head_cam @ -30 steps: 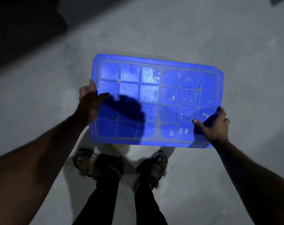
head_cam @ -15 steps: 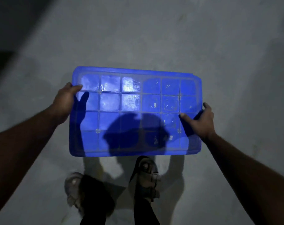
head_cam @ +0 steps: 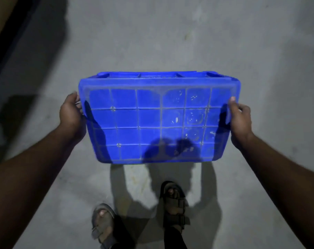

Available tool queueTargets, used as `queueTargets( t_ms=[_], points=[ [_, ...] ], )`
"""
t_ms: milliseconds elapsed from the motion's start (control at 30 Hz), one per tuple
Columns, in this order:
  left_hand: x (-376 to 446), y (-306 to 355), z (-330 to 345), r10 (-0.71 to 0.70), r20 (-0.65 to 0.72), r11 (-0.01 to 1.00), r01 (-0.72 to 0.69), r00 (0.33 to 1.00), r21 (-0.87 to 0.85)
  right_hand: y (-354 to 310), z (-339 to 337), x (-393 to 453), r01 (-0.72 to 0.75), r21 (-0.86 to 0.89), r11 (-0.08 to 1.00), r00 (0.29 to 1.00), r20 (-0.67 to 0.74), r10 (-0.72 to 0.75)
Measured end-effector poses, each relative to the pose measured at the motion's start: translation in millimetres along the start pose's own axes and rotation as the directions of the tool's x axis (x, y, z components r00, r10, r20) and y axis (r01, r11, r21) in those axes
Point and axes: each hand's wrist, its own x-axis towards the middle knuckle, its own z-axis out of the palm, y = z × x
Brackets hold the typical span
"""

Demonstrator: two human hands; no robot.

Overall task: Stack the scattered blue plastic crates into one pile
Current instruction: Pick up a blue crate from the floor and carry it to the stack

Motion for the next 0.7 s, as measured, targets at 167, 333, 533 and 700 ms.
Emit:
queueTargets(
  t_ms=[167,333,533,700],
  points=[
    [-4.5,-2.3,-23.4,0.012,-0.018,1.0,-0.012,1.0,0.024,8.8,-19.4,-36.4,-0.132,0.186,0.974,0.991,0.008,0.133],
    [-22.1,-16.6,-34.8,0.004,-0.004,0.969,-0.003,1.0,0.246,35.8,-31.7,-54.7,-0.225,0.147,0.963,0.973,-0.013,0.229],
    [-30.0,-26.6,-46.1,0.244,0.023,0.597,-0.169,0.97,0.784,38.7,-32.2,-67.3,-0.143,-0.088,0.986,0.985,-0.115,0.133],
    [-43.9,-27.9,-49.8,0.144,0.065,0.384,-0.117,0.987,0.916,19.9,-28.4,-92.4,0.221,-0.467,0.856,0.955,-0.074,-0.287]
  ],
)
